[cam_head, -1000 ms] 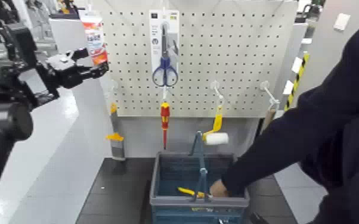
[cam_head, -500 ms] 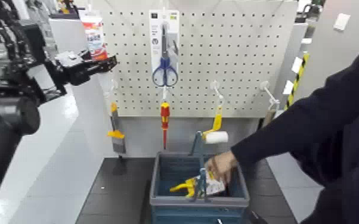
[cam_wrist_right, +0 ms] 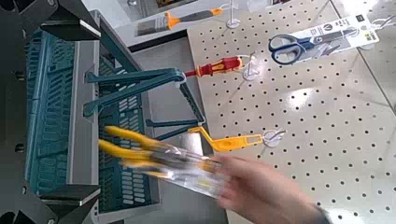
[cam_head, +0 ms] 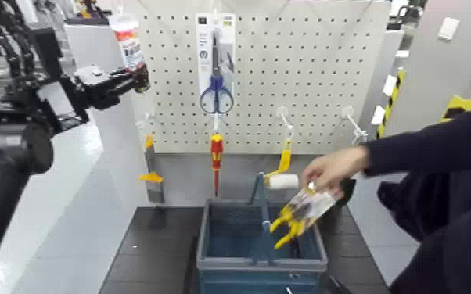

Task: Put the red glue tube into the crate.

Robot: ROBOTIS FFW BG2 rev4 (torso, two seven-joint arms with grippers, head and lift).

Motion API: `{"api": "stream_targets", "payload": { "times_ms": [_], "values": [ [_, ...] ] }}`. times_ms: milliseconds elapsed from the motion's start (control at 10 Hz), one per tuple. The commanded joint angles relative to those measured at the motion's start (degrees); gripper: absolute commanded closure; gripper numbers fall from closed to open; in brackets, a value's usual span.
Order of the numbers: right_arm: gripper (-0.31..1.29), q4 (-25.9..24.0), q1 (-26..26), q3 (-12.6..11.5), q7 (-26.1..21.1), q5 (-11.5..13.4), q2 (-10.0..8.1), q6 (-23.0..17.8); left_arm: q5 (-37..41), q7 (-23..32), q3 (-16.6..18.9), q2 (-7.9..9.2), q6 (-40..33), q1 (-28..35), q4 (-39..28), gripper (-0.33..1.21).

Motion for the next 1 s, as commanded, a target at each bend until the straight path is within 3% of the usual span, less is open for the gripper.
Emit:
{"api": "stream_targets", "payload": {
  "times_ms": [100,400,1000],
  "values": [
    [0.14,0.00,-0.05,0.00,0.00,0.00,0.01,0.10,0.04,0.00,0.09,0.07,0.12,-0.15,-0.09,1.11],
    [0.14,0.08,-0.05,-0.17,0.09,0.00,0.10,0.36,0.04,0.17,0.18,-0.02,-0.40,-0.24,-0.71,1.11],
    [0.14,0.08,0.13,-0.35,0.09,-0.09,0.01,0.36,2.32,1.23,-1.93,-0.90,1.53,1.52,-14.95,1.11]
  ]
}}
